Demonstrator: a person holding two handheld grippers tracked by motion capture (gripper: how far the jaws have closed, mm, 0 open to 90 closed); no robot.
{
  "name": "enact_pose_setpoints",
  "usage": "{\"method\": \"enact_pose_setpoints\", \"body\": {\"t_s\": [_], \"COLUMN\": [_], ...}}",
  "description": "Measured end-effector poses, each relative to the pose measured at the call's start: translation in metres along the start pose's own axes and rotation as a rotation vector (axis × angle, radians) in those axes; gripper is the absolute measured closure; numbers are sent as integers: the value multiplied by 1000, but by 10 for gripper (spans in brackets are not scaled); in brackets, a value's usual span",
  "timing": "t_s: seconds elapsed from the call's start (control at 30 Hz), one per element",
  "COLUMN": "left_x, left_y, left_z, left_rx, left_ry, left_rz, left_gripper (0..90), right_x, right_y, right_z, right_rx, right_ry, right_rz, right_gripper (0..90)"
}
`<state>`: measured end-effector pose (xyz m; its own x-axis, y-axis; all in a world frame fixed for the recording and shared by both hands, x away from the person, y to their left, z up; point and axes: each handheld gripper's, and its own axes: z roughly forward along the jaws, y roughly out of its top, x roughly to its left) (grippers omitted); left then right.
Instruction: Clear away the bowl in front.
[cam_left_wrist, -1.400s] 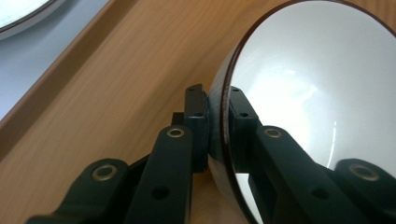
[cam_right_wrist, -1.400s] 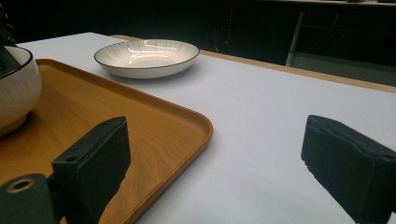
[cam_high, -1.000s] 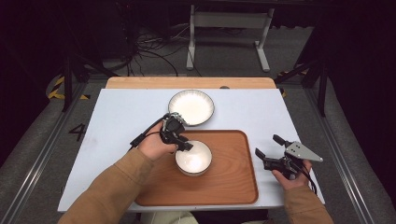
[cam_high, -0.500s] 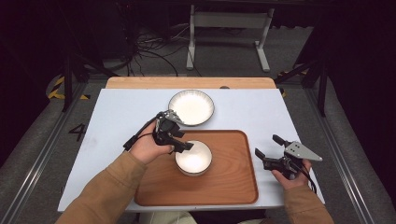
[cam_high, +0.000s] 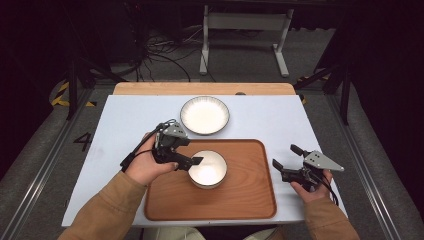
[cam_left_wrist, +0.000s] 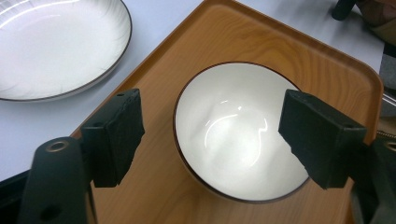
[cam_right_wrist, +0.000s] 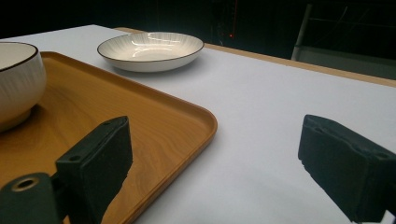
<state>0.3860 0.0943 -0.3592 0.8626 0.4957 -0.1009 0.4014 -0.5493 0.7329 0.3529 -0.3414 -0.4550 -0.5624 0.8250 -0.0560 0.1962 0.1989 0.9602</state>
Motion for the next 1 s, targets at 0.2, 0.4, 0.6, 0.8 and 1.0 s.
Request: {"method": "enact_pose_setpoints", "body": {"t_s": [0.2, 0.4, 0.6, 0.8, 1.0], "left_x": [-6, -10, -8, -4, 1], "left_y": [-8, -16, -26, -37, -50], "left_z": [-13, -26, -38, -47, -55], "left_rx": [-16, -37, -72, -103, -151], "left_ry": [22, 34, 41, 50, 43], "left_rz": [7, 11, -10, -39, -82], "left_gripper": [220, 205, 173, 140, 124], "right_x": [-1, -1, -1, 0, -1], "right_y": [0, 0, 0, 0, 0], "right_z": [0, 1, 1, 0, 0], "right_rx": [2, 6, 8, 3, 2], "right_ry": [3, 2, 2, 4, 10], "right_rz": [6, 5, 3, 4, 5], "right_gripper": [104, 103, 103, 100, 100]}}
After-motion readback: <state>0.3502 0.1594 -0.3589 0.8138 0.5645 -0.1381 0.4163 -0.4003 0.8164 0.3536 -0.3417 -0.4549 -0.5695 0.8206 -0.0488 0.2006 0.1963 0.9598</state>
